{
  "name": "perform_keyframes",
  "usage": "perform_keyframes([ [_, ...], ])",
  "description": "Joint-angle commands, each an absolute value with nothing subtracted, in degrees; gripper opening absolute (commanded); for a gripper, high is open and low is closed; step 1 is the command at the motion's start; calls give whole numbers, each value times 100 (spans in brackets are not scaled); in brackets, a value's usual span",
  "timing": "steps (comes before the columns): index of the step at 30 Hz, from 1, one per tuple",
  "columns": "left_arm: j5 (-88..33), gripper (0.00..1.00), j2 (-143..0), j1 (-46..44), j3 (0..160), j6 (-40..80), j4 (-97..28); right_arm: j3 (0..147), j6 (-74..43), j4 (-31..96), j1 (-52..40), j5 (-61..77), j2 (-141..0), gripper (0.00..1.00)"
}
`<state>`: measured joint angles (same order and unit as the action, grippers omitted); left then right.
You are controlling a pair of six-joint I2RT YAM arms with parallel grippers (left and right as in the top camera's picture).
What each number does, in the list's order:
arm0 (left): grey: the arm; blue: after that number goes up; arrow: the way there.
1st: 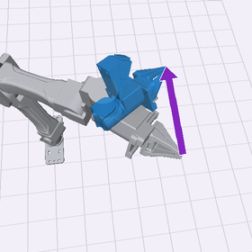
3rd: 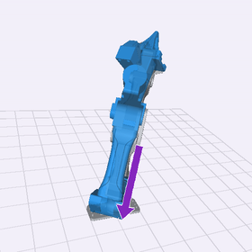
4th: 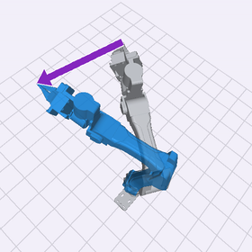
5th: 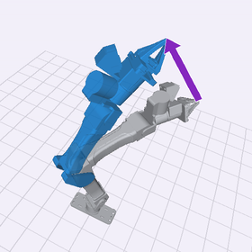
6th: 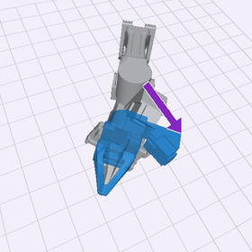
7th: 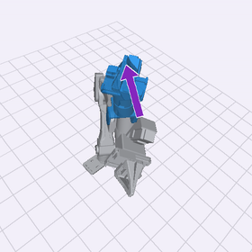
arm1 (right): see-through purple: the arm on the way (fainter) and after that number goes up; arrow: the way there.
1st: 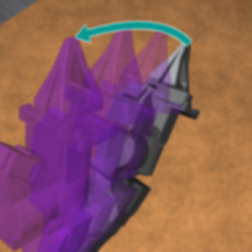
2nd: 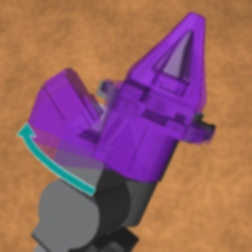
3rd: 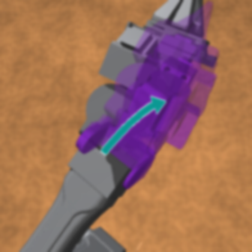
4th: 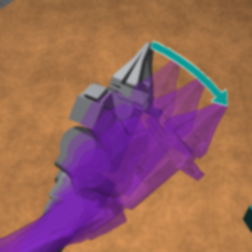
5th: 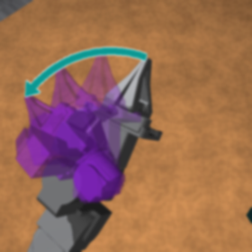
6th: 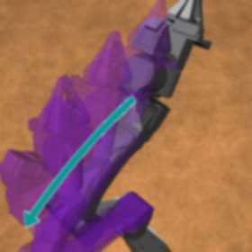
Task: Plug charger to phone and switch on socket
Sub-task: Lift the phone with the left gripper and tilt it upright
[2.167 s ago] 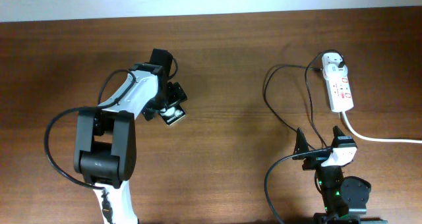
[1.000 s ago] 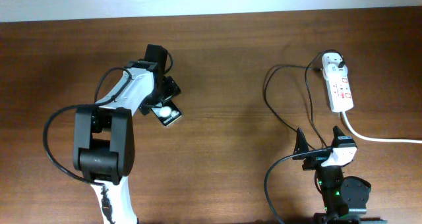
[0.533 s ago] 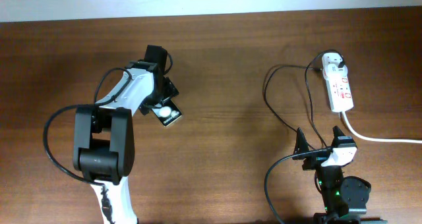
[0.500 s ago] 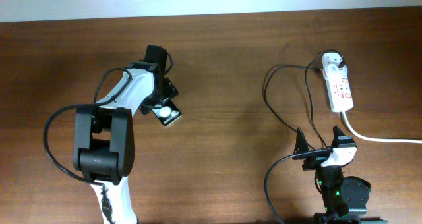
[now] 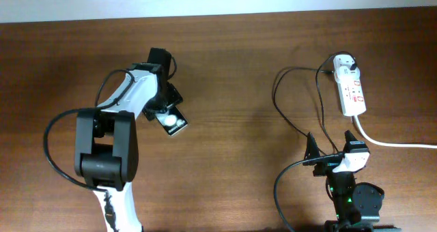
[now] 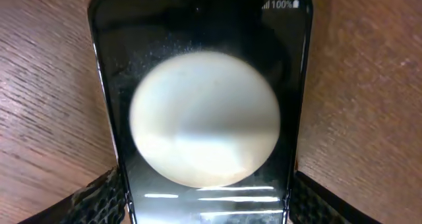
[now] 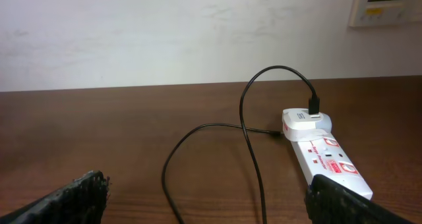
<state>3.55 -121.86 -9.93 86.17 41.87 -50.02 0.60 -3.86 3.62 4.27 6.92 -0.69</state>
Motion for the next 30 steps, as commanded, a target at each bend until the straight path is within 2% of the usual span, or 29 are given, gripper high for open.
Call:
perform_keyframes([
  [1,-23,72,-12464,-1007,8792,4195,-5356,32,-362,390,377,703,-36,99],
  [17,-132,69,-10418,-1007,8973,4152,-6458,32,-362,390,377,703,-36,99],
  [25,-598,69,-10259,-1007,8973,4145,-6685,32,-362,390,377,705,-36,99],
  [30,-1317,70,-10261,-1007,8973,3695,-6973,32,-362,390,377,703,-36,99],
])
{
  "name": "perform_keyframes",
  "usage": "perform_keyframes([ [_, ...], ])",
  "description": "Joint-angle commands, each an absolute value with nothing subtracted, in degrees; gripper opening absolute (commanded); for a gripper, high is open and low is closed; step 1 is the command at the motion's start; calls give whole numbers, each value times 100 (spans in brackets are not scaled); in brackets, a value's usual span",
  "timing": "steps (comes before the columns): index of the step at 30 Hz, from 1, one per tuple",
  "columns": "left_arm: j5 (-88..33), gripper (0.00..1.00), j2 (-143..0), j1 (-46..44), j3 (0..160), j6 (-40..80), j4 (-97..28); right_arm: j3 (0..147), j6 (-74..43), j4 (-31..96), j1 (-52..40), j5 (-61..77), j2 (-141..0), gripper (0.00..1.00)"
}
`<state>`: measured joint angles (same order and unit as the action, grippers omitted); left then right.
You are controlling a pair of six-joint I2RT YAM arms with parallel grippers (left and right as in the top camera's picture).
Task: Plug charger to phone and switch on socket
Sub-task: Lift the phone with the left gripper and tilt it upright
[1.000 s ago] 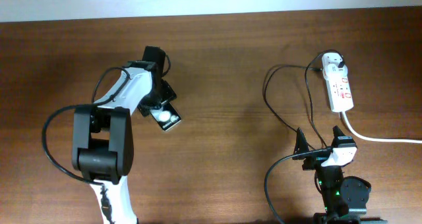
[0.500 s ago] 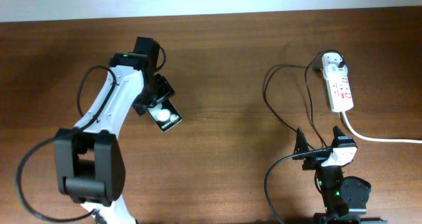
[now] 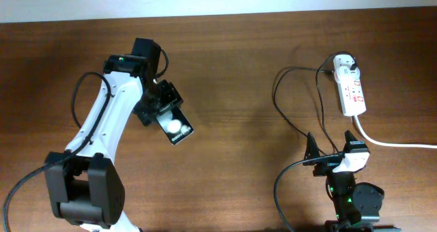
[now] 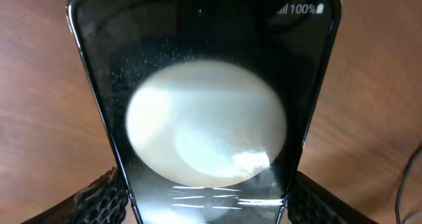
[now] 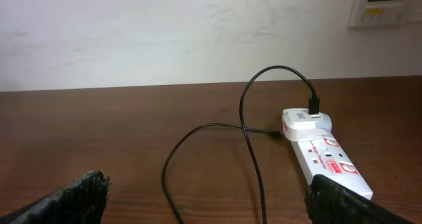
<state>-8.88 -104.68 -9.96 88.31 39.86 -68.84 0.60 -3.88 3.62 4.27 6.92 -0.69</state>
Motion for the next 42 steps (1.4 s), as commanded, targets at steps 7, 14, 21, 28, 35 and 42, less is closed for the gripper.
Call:
perform_keyframes([
  [7,-1944,70,-10261,-1007,8973,3041,-7714,32,-362,390,377,703,-36,99],
  [14,-2340,70,-10261,-1007,8973,2724,-8283,32,-362,390,377,705,-36,99],
  [21,-2950,70,-10259,-1007,8973,2512,-8726,32,-362,390,377,705,-36,99],
  [28,-4515,70,-10261,-1007,8973,2088,-8809,32,-362,390,377,703,-36,99],
  [35,-4718,70,-10261,-1007,8973,1964,-8814,32,-362,390,377,703,-36,99],
  [42,-4720,70,-10261,-1007,8973,1964,-8816,32,-362,390,377,703,-36,99],
])
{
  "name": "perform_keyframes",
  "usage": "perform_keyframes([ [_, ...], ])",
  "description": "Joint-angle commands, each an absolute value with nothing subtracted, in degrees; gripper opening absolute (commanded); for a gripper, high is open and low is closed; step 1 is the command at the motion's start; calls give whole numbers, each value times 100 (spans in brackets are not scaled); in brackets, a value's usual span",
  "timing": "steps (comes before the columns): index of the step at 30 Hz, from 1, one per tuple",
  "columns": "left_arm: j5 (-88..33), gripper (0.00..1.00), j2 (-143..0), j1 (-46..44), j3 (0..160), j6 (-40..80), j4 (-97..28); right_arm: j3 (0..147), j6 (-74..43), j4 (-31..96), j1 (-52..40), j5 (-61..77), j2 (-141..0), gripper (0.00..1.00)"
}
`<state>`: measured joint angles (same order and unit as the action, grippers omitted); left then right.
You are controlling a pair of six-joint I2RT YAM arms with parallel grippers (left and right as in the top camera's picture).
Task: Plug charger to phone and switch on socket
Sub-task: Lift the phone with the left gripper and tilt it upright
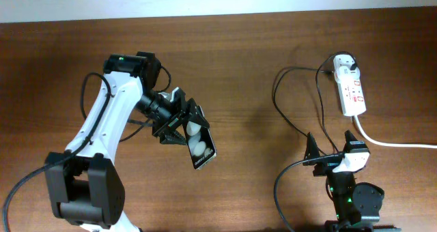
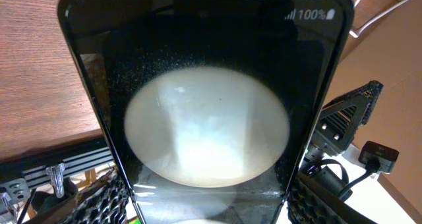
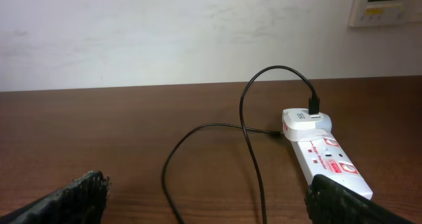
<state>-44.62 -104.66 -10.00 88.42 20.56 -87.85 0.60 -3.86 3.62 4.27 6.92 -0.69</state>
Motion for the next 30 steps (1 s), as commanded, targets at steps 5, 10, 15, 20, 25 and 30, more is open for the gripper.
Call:
perform_keyframes([
  [5,-4735,71,-10261,-1007,8973,1964,-8816,32,-362,390,377,703,-36,99],
  [10,-4783,71,-10261,-1007,8973,1964,-8812,32,-362,390,377,703,-36,99],
  [15,-4781,71,-10261,-1007,8973,1964,-8812,32,-362,390,377,703,-36,99],
  [20,-4779,71,-10261,-1007,8973,1964,-8724,32,-362,390,377,703,-36,99],
  [25,-4777,71,-10261,-1007,8973,1964,-8530,32,-362,390,377,703,-36,99],
  [30,-4759,71,-10261,-1007,8973,1966,-8117,32,-362,390,377,703,-36,99],
])
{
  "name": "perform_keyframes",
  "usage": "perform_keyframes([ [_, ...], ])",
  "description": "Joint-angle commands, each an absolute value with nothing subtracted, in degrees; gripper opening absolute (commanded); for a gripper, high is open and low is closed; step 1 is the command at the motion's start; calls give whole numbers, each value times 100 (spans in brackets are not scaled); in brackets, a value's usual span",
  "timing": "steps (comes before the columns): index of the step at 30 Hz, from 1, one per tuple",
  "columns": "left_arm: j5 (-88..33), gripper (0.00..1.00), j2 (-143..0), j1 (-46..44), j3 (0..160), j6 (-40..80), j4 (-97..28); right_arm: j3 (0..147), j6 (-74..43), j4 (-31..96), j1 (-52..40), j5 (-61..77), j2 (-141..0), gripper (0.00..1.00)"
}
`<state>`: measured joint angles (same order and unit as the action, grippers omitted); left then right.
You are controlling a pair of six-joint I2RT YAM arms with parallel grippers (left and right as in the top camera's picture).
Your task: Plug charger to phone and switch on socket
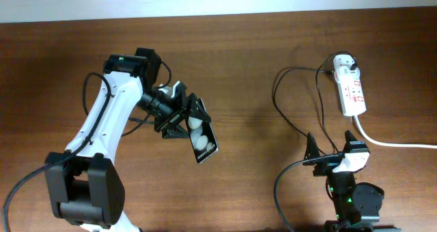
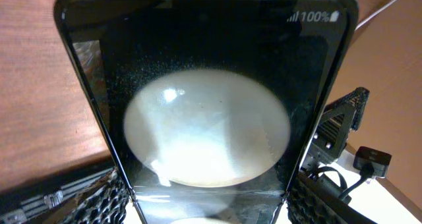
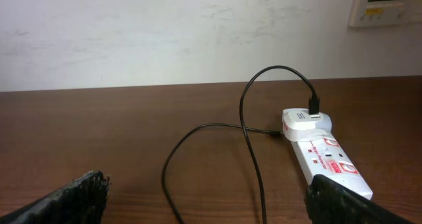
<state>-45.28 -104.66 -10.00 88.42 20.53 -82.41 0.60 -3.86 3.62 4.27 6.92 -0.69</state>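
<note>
A black phone with a pale round glare on its lit screen hangs tilted above the table, left of centre. My left gripper is shut on its lower end. In the left wrist view the phone fills the frame, with the fingers at its bottom corners. The white power strip lies at the far right with the white charger adapter plugged in. Its black cable loops over the table. My right gripper rests open near the front edge, facing the strip and cable.
A white mains lead runs from the power strip off the right edge. Bare wooden table lies between the phone and the cable loops. A pale wall stands behind the table.
My left gripper, still shut on the phone, has shifted it slightly away from the front edge and turned it a little. The right arm, cable and power strip have not moved.
The phone first lay on the table at the left with my left gripper around it. Then the arm had reached out with the phone held at about the same spot. Later the phone was off the table, tilted and further right, where it still hangs.
</note>
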Motion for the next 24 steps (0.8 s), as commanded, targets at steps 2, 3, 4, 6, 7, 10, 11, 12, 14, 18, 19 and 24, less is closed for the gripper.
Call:
perform_keyframes([
  [2,-4757,71,-10261,-1007,8973,1970,-7896,32,-362,390,377,703,-36,99],
  [3,-4757,71,-10261,-1007,8973,1970,-7850,32,-362,390,377,705,-36,99],
  [4,-4681,71,-10261,-1007,8973,2012,-7745,32,-362,390,377,705,-36,99],
  [6,-4504,71,-10261,-1007,8973,2045,-7605,32,-362,390,377,703,-36,99],
  [7,-4429,72,-10261,-1007,8973,2126,-7494,32,-362,390,377,703,-36,99],
  [10,-4237,72,-10263,-1007,8973,2268,-7144,32,-362,390,377,703,-36,99],
  [11,-4086,72,-10263,-1007,8973,2394,-7046,32,-362,390,377,703,-36,99],
  [12,-3948,72,-10263,-1007,8973,2445,-6938,32,-362,390,377,703,-36,99],
  [14,-3741,72,-10263,-1011,8973,2484,-6735,32,-362,390,377,703,-36,99],
  [18,-3227,72,-10263,-1013,8971,2633,-6528,32,-362,390,377,703,-36,99],
  [19,-3133,72,-10263,-1013,8971,2635,-6471,32,-362,390,377,703,-36,99],
  [24,-2902,72,-10263,-1013,8925,3282,-6453,32,-362,390,377,703,-36,98],
])
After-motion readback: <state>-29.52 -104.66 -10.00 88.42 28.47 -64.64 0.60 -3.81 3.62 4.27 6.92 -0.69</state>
